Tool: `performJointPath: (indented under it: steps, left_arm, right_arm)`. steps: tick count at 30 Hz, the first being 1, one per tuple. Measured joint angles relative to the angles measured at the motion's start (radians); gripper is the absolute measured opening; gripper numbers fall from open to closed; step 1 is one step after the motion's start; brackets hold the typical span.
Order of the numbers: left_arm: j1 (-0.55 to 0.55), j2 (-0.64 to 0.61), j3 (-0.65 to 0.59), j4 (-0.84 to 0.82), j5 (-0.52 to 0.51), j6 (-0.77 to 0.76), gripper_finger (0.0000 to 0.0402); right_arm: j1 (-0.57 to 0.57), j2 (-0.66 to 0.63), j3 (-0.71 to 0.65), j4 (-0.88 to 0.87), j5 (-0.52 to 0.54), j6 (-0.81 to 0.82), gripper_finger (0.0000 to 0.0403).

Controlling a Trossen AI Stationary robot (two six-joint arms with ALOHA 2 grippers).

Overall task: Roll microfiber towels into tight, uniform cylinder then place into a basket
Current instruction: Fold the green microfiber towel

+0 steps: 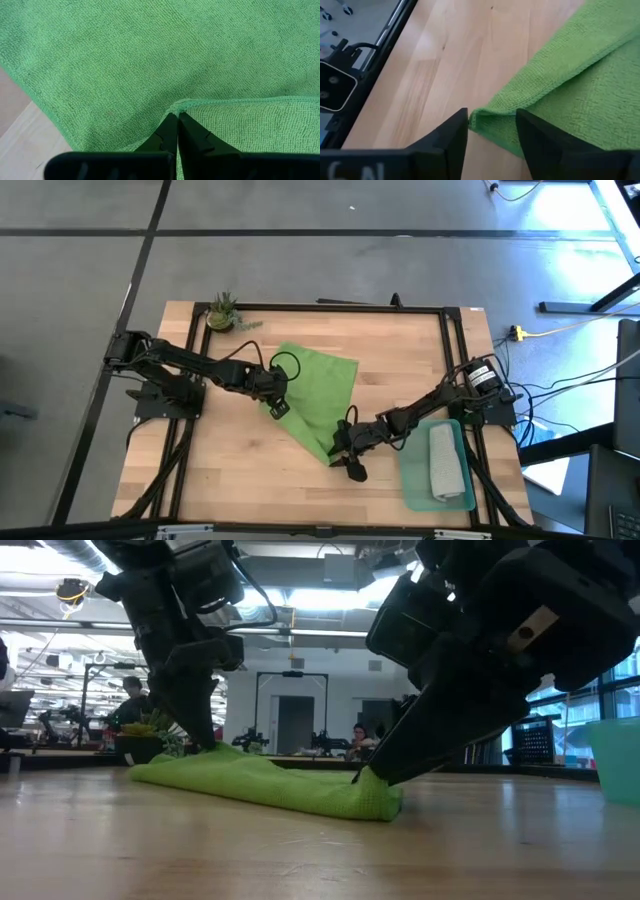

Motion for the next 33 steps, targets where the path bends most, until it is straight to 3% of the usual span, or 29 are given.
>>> performJointPath:
  steps: [11, 22, 26, 31, 33]
  left_arm:
    - [0.0, 0.0, 0.0, 0.0, 0.0, 0.0, 0.0]
    - [0.0, 0.0, 0.0, 0.0, -0.004, 0.0, 0.0]
    - [0.0, 0.0, 0.0, 0.0, -0.004, 0.0, 0.0]
    - [0.0, 0.0, 0.0, -0.002, -0.004, 0.001, 0.0]
    - [0.0, 0.0, 0.0, -0.002, -0.004, 0.001, 0.0]
  right_arm:
    - [0.022, 0.008, 0.0, -0.008, -0.048, 0.113, 0.0163]
    - [0.034, 0.01, 0.0, 0.01, 0.02, 0.085, 0.0144]
    - [0.034, 0.034, 0.001, 0.021, 0.021, 0.088, 0.0113]
    - [0.032, 0.034, 0.001, 0.014, 0.02, 0.089, 0.0018]
    - [0.025, 0.03, 0.001, 0.005, 0.012, 0.103, 0.0012]
